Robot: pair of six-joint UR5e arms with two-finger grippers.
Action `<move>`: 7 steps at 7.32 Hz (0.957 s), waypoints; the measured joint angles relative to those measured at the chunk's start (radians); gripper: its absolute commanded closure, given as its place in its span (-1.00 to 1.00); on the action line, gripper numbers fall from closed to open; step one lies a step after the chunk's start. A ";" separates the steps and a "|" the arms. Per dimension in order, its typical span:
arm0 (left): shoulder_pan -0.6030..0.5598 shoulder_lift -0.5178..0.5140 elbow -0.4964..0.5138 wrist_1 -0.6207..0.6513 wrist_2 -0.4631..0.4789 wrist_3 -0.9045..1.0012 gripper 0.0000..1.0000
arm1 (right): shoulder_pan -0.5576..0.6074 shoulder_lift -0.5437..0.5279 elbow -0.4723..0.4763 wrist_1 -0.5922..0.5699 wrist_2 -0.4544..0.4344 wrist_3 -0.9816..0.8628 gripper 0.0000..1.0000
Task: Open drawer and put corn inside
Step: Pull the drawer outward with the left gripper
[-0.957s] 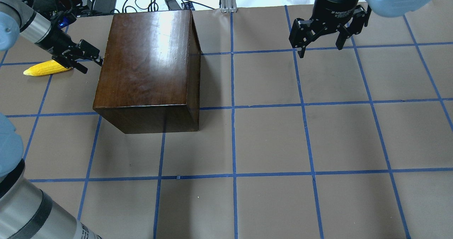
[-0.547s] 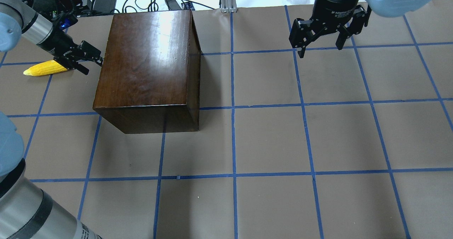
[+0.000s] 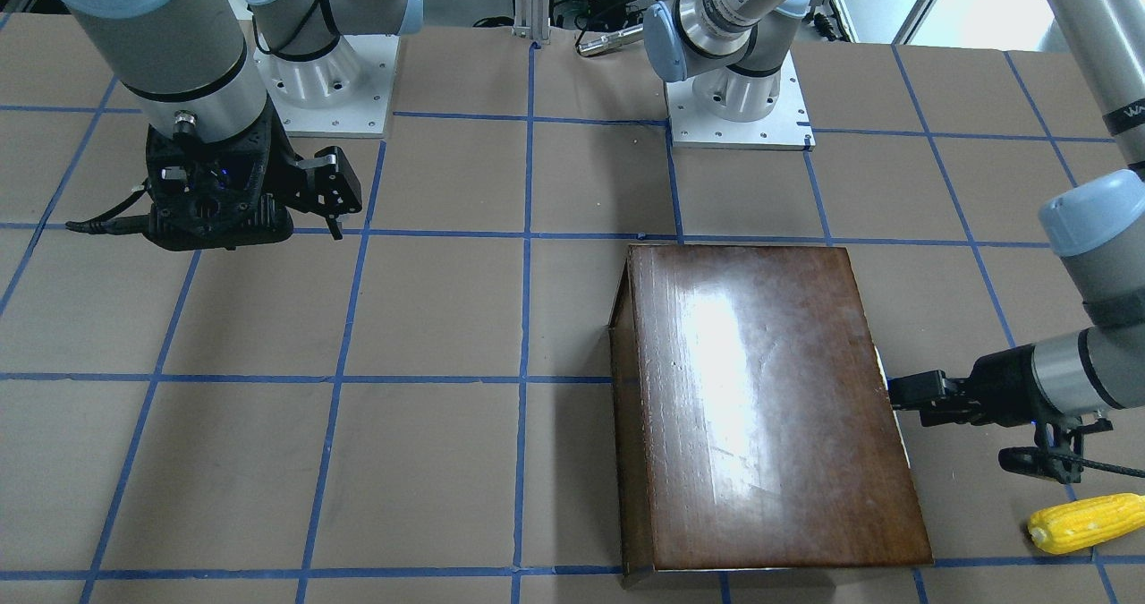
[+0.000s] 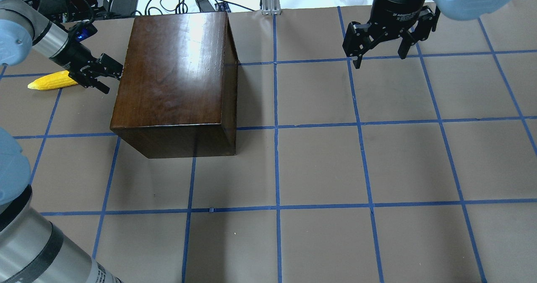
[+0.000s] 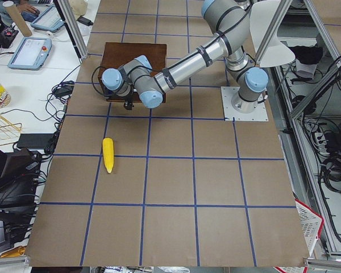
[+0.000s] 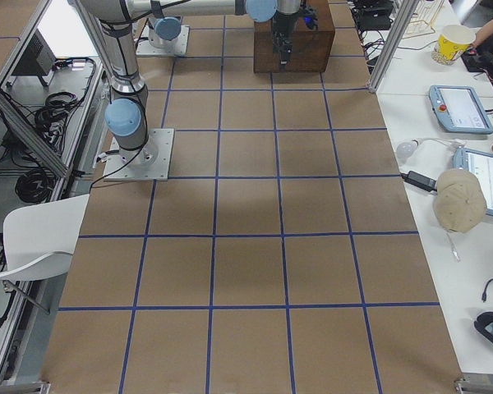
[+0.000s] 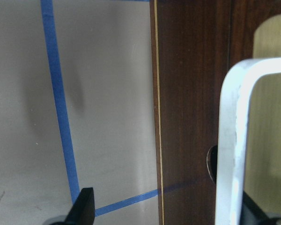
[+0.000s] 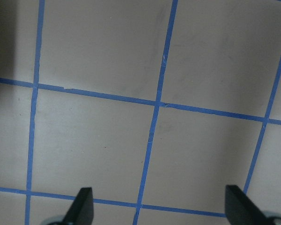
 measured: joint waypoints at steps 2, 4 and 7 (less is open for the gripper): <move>0.003 0.005 0.005 0.005 0.006 -0.012 -1.00 | 0.000 0.000 0.000 0.000 0.000 0.000 -1.00; 0.007 0.012 0.008 0.009 0.008 -0.016 -1.00 | 0.000 0.000 0.000 0.000 0.000 0.000 -1.00; 0.020 0.009 0.010 0.013 0.009 -0.016 -1.00 | 0.000 0.000 0.000 0.000 0.000 0.000 -1.00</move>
